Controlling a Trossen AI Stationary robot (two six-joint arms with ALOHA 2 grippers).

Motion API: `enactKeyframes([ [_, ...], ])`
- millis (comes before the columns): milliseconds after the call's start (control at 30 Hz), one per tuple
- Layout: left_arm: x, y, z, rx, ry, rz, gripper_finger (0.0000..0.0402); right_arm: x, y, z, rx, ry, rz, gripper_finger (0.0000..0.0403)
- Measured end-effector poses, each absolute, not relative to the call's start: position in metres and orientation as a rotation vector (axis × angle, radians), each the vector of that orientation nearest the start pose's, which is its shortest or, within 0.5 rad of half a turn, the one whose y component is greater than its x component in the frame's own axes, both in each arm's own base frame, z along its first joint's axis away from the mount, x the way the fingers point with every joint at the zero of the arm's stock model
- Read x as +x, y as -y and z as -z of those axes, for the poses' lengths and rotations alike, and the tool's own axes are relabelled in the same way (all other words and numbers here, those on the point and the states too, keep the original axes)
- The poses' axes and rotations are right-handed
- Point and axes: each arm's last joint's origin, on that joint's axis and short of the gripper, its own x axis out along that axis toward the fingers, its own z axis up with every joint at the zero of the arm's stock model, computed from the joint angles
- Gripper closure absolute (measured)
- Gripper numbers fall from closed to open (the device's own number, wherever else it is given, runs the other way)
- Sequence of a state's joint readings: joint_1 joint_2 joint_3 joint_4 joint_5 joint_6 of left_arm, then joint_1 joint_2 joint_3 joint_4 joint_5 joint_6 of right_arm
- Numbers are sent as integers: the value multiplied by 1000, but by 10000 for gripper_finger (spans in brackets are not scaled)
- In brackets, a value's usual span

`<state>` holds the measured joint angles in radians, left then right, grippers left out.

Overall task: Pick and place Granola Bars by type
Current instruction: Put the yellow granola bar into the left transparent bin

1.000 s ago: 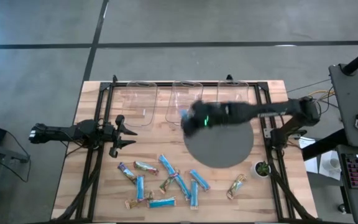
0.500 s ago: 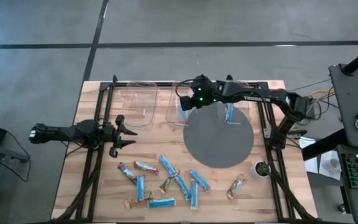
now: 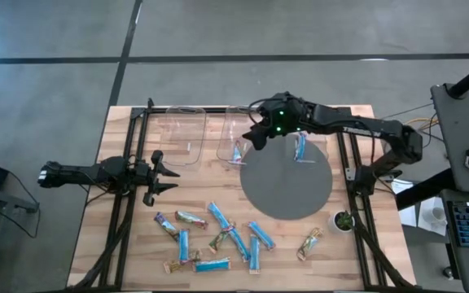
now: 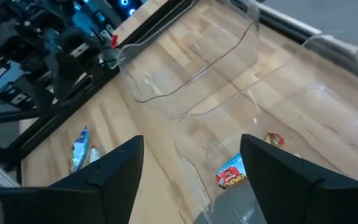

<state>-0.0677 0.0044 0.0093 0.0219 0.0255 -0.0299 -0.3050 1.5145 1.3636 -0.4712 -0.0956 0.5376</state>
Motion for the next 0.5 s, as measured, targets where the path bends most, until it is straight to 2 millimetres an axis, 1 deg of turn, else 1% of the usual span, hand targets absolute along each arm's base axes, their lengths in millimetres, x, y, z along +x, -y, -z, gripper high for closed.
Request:
enactKeyframes([
  [200, 97, 7, -168, -31, 25, 94, 266, 311, 98, -341, 609, -520, 450, 151],
  [500, 97, 7, -168, -31, 25, 94, 266, 313, 99, -339, 603, -521, 457, 147],
])
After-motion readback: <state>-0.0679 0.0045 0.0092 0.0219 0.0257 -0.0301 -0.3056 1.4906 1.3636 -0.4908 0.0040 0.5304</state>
